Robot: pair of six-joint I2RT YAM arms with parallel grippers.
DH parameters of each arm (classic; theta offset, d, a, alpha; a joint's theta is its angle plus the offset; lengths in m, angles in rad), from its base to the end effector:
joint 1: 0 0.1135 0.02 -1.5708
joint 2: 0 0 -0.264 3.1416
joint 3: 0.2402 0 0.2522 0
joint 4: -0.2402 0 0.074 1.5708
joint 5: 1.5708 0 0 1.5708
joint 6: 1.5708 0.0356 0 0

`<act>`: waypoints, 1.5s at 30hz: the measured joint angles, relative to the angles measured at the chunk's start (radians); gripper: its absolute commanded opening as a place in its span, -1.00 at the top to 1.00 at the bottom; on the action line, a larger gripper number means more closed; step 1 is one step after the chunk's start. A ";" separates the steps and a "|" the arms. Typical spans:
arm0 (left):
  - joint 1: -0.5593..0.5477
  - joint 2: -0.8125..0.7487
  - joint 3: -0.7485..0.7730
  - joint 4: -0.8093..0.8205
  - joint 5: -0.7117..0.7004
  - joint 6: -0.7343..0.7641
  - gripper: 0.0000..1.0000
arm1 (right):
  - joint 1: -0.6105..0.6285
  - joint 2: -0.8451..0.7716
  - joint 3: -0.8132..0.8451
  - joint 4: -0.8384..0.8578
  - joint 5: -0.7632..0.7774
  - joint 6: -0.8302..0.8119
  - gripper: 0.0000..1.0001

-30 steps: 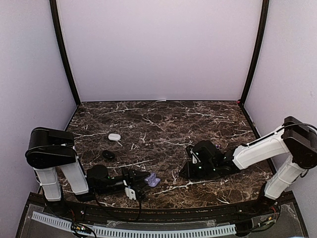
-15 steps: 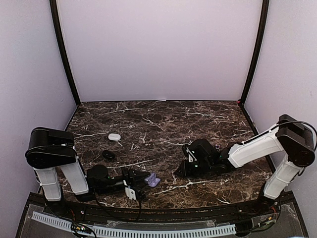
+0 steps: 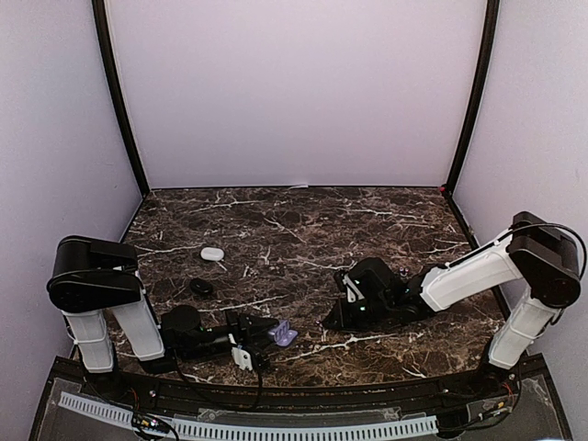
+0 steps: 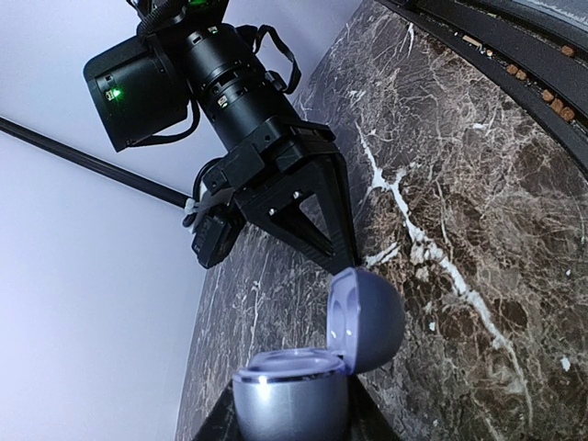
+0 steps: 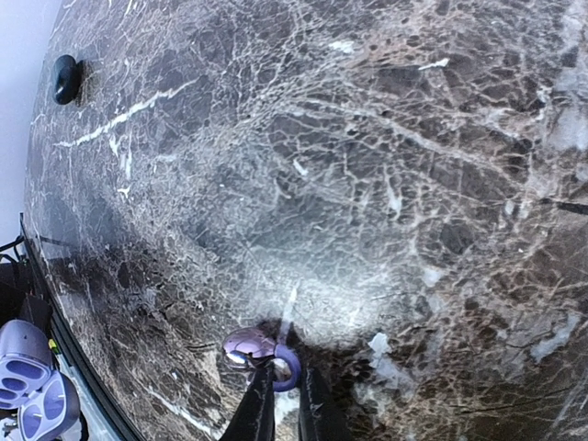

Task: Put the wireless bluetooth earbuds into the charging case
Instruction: Pick up the left earbud from the center of the board.

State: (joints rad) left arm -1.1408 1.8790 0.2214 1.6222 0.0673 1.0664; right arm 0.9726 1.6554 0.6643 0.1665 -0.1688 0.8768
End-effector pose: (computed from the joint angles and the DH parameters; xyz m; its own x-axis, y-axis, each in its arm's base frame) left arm 0.1012 -0.2265 0.1119 0.8114 0.3262 -0.4851 0.4647 0.1433 0.8738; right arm 0.1644 0.2519 0.1244 -0.9400 -0.0338 -0.3394 -0.2442 0.7612 0.6007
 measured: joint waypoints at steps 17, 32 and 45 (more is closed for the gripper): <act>0.000 -0.008 0.000 0.000 0.000 0.000 0.96 | 0.000 0.035 0.024 0.035 -0.053 0.019 0.65; 0.000 -0.015 -0.002 0.000 -0.001 0.000 0.96 | 0.000 0.074 0.064 0.042 -0.057 0.017 0.65; 0.000 -0.015 -0.002 0.000 -0.002 0.000 0.96 | 0.000 0.111 0.085 0.096 -0.105 0.023 0.78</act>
State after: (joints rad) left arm -1.1408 1.8637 0.2195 1.6226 0.0658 1.0664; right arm 0.9726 1.7664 0.7490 0.2623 -0.2733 0.8997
